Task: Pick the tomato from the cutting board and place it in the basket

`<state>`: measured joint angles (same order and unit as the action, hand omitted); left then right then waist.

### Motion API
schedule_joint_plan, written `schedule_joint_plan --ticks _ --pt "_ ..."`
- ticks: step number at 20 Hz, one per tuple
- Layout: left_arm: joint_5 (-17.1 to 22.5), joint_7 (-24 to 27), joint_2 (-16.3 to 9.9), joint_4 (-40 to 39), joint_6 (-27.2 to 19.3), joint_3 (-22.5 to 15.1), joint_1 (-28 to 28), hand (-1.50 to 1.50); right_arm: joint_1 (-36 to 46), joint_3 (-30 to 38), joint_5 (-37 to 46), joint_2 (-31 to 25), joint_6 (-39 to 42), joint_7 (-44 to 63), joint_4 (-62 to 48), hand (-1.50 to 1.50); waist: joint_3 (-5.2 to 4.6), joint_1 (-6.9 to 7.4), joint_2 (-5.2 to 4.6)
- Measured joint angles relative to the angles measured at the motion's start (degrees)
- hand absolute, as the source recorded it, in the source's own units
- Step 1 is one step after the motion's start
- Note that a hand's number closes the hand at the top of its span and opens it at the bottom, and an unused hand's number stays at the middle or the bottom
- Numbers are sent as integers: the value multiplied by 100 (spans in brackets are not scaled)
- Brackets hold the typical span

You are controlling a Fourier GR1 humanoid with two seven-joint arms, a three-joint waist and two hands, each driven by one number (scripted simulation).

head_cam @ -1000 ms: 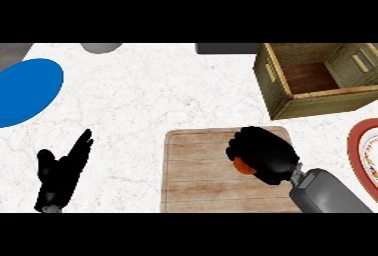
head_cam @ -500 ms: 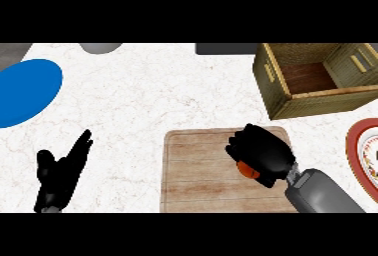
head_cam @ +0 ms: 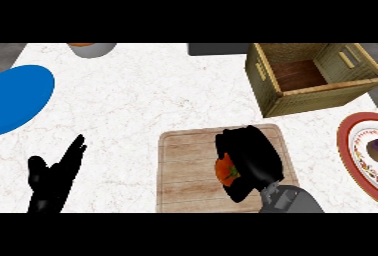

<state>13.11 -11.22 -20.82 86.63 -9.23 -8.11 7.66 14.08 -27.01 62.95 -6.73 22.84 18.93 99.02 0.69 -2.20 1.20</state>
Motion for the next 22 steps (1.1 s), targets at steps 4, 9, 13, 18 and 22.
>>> schedule_joint_plan --ticks 4,9,13,18,22 --pt "43 20 -23 36 40 55 28 0 -83 417 -1120 415 -658 666 862 150 14 30 -21" --pt "21 -60 24 20 28 29 -42 0 530 799 -1891 595 -1113 1871 2042 150 0 74 -21" --pt "-38 -60 64 -13 15 3 -86 0 1426 1349 -2112 643 -943 3035 2559 150 -8 112 -24" --pt "-40 -43 45 -42 102 23 -113 0 2776 2349 -2304 505 -659 3752 2495 150 -13 150 -34" --pt "-55 -36 74 -42 107 35 -123 0 3695 3161 -2589 158 -536 3909 2059 150 -10 167 -37"
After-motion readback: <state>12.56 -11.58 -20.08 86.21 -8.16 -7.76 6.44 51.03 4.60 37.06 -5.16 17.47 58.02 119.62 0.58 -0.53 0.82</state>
